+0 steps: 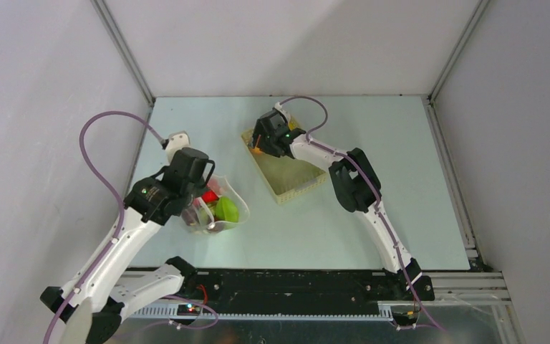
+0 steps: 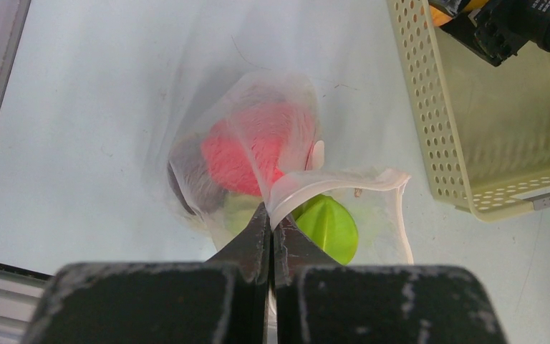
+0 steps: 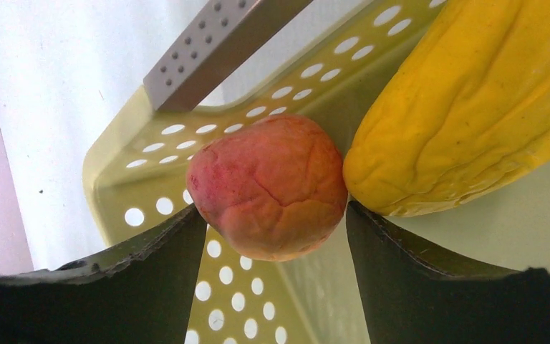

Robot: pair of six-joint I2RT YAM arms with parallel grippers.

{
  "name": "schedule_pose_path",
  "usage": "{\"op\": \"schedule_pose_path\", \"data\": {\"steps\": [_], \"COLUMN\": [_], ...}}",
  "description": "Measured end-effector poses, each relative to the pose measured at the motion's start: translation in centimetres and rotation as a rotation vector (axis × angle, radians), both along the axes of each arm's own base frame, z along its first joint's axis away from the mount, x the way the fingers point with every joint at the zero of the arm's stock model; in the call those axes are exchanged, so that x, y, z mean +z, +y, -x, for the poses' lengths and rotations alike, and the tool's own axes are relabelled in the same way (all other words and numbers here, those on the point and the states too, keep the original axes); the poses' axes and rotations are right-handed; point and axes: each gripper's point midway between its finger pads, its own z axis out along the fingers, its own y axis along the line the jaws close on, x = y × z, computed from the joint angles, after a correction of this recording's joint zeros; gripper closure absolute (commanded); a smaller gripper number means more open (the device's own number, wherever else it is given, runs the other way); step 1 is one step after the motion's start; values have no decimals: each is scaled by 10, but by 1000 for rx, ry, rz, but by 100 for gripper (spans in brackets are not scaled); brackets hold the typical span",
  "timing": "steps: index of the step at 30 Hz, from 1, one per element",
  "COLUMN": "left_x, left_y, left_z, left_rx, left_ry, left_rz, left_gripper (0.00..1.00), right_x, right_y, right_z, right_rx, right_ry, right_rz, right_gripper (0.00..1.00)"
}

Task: Place the food in the zip-top bag and seal the zipper
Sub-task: Pick up the fake fruit from the bin, then place the fake fruit in the zipper food storage bag.

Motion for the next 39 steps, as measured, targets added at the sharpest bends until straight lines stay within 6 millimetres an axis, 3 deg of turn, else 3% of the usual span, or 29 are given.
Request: {"op": "schedule_pose_path", "data": {"steps": [6, 16, 22, 31, 39], "left_x": [-2, -2, -3, -4, -8], "left_y": [-2, -6, -7, -10, -15], "left_z": [0, -1, 1, 0, -2], "left_rx": [-7, -17, -25, -34, -48], "left_ry": [2, -1, -3, -2, 15], "left_rz": [8, 25, 37, 48, 53], "left_gripper": [100, 100, 100, 100, 100], "right_x": [0, -1, 8, 65, 78], "right_y": [0, -3, -22, -53, -71], "right_z": [-7, -11, 9, 47, 82], "right_rx": [-27, -37, -19, 27, 105], "right_ry": [-22, -79, -97, -210, -246], "right_rz": [-4, -24, 12, -15, 12], "right_gripper": [33, 63, 71, 77, 82]}}
